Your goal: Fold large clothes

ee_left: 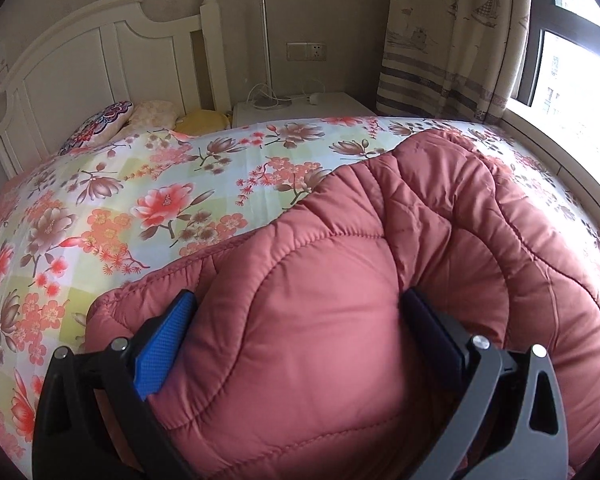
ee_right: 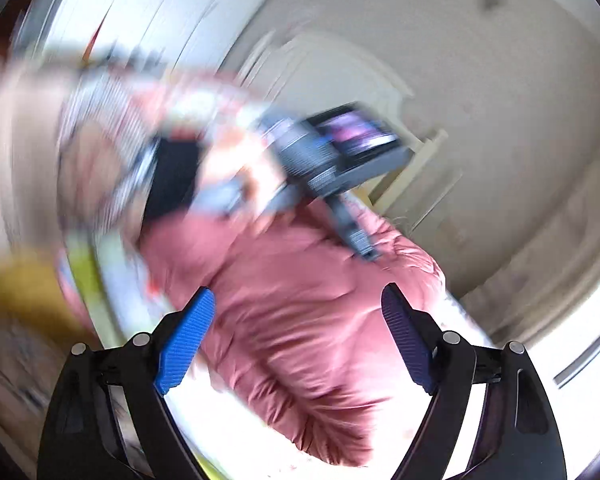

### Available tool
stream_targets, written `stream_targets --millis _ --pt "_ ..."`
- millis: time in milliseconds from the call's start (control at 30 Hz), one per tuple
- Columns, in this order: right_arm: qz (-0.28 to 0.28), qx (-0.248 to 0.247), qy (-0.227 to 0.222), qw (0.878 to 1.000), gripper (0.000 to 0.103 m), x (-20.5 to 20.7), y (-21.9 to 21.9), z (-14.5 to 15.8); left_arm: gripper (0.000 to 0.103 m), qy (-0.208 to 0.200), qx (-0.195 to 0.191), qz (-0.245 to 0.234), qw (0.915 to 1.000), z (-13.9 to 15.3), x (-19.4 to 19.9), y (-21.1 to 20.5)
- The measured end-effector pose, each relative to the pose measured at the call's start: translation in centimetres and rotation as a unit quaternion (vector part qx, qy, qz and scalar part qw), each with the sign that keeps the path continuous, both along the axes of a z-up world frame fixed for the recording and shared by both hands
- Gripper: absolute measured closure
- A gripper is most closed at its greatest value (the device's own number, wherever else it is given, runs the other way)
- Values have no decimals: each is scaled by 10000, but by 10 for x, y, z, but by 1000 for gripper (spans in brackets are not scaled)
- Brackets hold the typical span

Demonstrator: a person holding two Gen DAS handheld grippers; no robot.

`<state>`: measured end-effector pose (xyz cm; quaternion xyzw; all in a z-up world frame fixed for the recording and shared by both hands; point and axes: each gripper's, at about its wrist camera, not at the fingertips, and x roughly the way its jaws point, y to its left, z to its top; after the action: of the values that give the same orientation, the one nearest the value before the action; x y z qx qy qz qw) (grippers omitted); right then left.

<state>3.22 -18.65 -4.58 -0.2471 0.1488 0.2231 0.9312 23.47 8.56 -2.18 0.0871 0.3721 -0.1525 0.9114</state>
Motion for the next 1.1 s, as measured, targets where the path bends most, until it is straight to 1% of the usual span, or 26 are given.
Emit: stream_targets --millis 33,67,100,133,167,200,233,267,300,333,367,433,600,633,667,700,733,767,800,833,867,933,1000,1033,1067,1100 --pt "-41 419 129 9990 23 10 -6 10 2 -9 8 8 10000 0 0 0" --pt "-24 771 266 9967 22 5 2 23 2 -9 6 12 10000 1 0 -1" --pt "-3 1020 400 9940 20 -7 1 28 2 1 -7 13 10000 1 0 0" --pt "64 1144 565 9918 18 -6 6 23 2 5 -7 9 10000 1 0 0" --pt "96 1093 702 9915 11 0 19 19 2 7 -10 8 10000 1 0 -1" --pt "68 922 830 9923 11 5 25 12 2 -12 -30 9 10000 1 -1 0" --pt "-67 446 1172 9921 11 20 39 -15 2 -44 -61 30 10000 2 -1 1" --pt "-195 24 1214 9924 5 15 54 -22 2 -62 -43 57 10000 2 -1 1" --pt "-290 -382 759 9960 4 9 62 -33 2 -87 -17 61 9999 1 -3 1" --pt "-293 -528 478 9970 4 7 69 -39 2 -104 -19 61 9999 1 -4 1" --pt "-310 -492 525 9969 4 6 69 -37 2 -109 -19 67 9999 1 -4 1" --pt "-235 -409 807 9956 4 10 65 -27 2 -105 3 69 9999 1 -4 1" --pt "-233 -436 789 9957 4 11 65 -25 2 -132 134 114 9998 3 -7 0" --pt "-218 -433 802 9956 4 17 69 -32 2 -111 256 152 9995 6 -8 -3" --pt "-211 -429 802 9956 4 17 69 -31 2 -113 434 214 9988 9 -10 -5" --pt "-208 -427 802 9956 4 17 69 -31 2 -129 698 336 9969 16 -15 -9" --pt "-221 -427 805 9956 4 11 67 -29 2 -110 861 448 9952 23 -20 -12" --pt "-214 -437 808 9955 4 14 69 -35 2 -64 948 567 9939 30 -25 -13" --pt "-208 -441 795 9956 4 13 68 -34 2 -9 953 740 9927 40 -34 -12" --pt "-208 -431 786 9958 4 14 69 -39 2 -5 848 841 9928 49 -44 -10" --pt "-205 -407 790 9958 4 15 68 -41 2 -90 615 847 9945 58 -57 -7" --pt "-211 -390 799 9958 4 15 68 -41 2 -273 392 877 9950 63 -74 -4" --pt "-215 -397 798 9958 4 14 67 -42 2 -376 487 1169 9912 44 -78 2" --pt "-213 -400 798 9958 4 14 67 -42 2 -380 513 1256 9900 27 -74 7" --pt "-198 -405 799 9958 4 13 66 -43 2 -415 239 1142 9923 11 -71 16" --pt "-150 -421 798 9958 4 13 66 -43 2 -400 -471 939 9937 -3 -68 36"
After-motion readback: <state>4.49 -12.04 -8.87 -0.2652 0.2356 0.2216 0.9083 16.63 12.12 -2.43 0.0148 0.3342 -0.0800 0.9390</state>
